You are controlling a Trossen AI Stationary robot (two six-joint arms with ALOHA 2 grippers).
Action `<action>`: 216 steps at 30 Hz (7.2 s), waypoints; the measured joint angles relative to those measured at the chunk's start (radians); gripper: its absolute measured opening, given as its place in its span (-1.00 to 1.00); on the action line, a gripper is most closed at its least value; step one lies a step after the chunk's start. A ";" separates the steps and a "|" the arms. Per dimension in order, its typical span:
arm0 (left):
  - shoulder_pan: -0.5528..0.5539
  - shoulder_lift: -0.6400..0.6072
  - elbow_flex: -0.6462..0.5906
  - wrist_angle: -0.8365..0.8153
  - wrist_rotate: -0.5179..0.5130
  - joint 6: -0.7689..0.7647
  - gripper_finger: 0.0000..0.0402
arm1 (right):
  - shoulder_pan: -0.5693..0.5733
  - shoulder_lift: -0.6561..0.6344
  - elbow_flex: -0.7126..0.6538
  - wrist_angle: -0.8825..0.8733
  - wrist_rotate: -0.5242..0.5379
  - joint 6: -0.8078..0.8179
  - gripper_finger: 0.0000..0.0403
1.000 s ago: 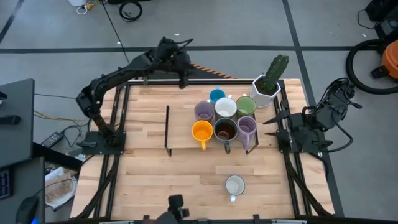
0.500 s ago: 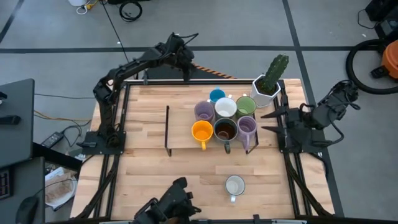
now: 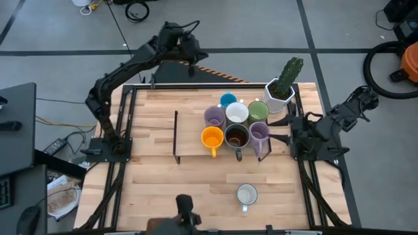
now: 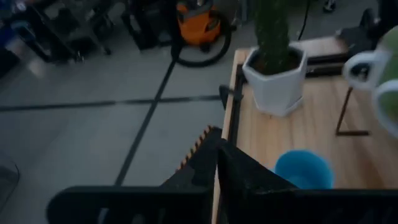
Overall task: Place coffee mugs
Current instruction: Put the patterned blue mug on the shelf
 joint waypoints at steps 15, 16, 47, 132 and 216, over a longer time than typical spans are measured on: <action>-0.337 -0.344 -0.442 0.175 -0.159 -0.039 -0.96 | 0.000 0.045 0.000 0.019 -0.073 0.017 -0.13; -0.370 -0.366 -0.473 0.181 -0.170 -0.058 -0.96 | -0.001 0.046 0.000 0.023 -0.083 0.017 -0.13; -1.293 -0.258 -0.588 0.207 -0.771 -0.656 -0.67 | 0.174 0.555 0.127 0.195 -0.174 0.192 -0.13; -1.314 -0.044 -0.588 0.169 -0.675 -0.558 0.15 | -0.088 1.290 0.669 -0.083 -0.611 -0.210 -0.74; -1.242 0.289 -0.122 -0.245 -0.489 -0.557 -0.81 | 0.360 1.029 0.481 -0.358 0.026 0.575 -0.37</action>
